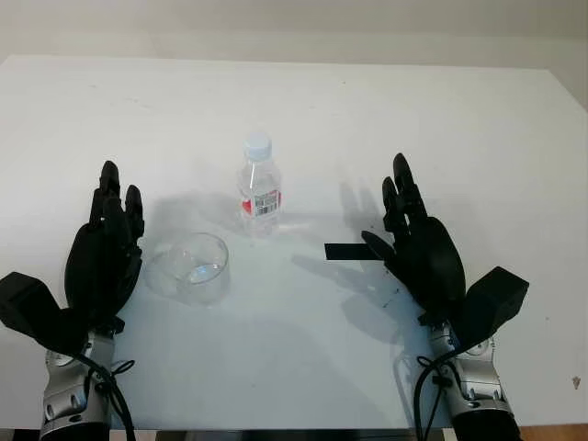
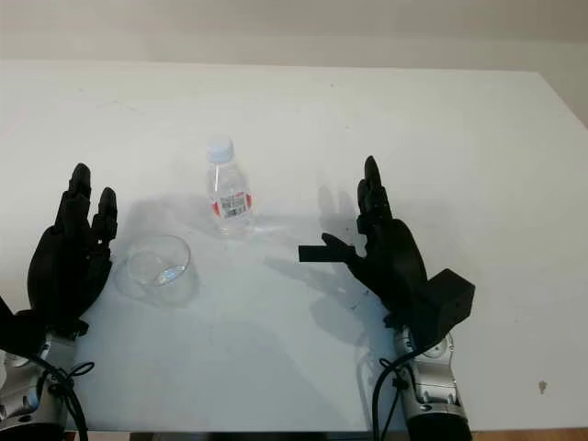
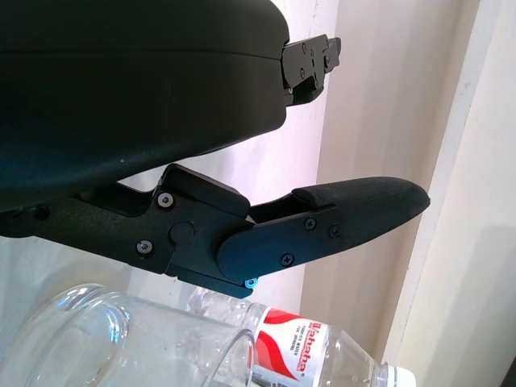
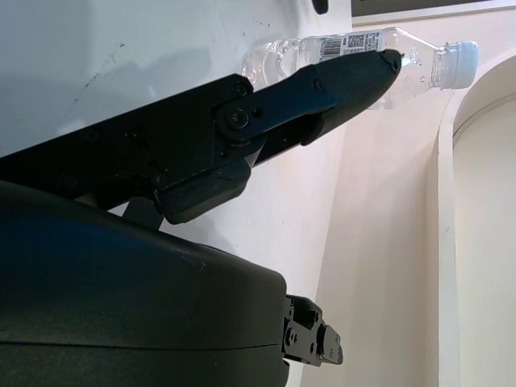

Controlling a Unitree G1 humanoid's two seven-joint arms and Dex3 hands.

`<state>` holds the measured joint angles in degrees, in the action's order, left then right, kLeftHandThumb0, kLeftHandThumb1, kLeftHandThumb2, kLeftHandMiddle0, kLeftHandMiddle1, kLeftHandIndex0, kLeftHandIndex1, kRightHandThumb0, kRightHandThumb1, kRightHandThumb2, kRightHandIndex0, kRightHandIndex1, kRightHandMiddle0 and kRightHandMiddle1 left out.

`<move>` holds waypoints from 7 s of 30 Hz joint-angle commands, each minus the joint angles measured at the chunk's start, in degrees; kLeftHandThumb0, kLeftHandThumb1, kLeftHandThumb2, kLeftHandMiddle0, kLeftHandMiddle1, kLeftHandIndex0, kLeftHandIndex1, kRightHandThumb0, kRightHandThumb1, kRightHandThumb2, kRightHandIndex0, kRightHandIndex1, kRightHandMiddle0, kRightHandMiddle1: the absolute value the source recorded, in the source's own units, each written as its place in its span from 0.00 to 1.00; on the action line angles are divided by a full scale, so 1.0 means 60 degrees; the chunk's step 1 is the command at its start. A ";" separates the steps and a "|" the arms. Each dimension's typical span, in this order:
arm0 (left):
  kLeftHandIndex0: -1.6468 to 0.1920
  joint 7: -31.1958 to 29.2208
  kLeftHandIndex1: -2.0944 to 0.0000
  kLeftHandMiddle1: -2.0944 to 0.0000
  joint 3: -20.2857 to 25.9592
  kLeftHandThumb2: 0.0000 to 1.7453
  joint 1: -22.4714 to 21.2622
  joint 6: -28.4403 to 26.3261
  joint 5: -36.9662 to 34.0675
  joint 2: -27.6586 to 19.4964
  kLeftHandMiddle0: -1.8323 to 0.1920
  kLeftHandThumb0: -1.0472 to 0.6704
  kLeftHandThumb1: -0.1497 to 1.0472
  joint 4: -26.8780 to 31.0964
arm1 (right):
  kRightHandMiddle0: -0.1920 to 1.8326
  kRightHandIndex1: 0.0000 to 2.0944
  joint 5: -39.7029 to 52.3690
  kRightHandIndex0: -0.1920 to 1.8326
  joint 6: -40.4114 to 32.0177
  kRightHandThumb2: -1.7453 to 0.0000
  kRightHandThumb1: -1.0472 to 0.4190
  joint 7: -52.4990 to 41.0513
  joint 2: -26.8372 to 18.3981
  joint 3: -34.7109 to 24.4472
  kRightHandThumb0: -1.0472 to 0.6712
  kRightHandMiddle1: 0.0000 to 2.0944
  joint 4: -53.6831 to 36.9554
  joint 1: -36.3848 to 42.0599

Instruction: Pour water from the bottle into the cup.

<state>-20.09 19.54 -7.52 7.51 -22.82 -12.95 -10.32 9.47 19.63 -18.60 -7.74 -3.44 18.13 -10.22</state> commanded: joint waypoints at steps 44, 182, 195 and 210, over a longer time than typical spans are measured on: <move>1.00 0.0119 1.00 1.00 0.0009 0.40 -0.0279 0.0186 0.0098 -0.0118 1.00 0.13 1.00 -0.0567 | 0.00 0.00 -0.2025 0.00 0.0217 0.97 0.06 0.0469 0.2203 0.2185 0.02 0.00 0.3229 -0.4612; 1.00 0.0218 1.00 1.00 -0.0086 0.39 -0.0616 0.0885 0.0175 0.0175 1.00 0.14 1.00 -0.1188 | 0.38 1.00 -1.2841 0.70 0.2883 0.89 0.00 1.3705 -0.0861 0.8847 0.36 1.00 0.8316 -1.1169; 1.00 0.0178 1.00 1.00 -0.0056 0.39 -0.0633 0.0964 0.0122 0.0197 1.00 0.14 1.00 -0.1289 | 0.29 1.00 -1.3324 0.65 0.2650 0.97 0.05 1.4535 -0.0824 0.9490 0.32 0.73 0.8422 -1.1369; 1.00 0.0157 1.00 1.00 -0.0039 0.39 -0.0649 0.0916 0.0148 0.0184 1.00 0.14 1.00 -0.1289 | 0.29 1.00 -1.3337 0.68 0.2609 0.97 0.04 1.4989 -0.0752 0.9691 0.34 0.82 0.8603 -1.1412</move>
<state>-19.23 19.53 -13.29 13.50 -21.91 -12.95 -16.62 -71.35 35.12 71.36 -12.34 55.43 69.55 -76.74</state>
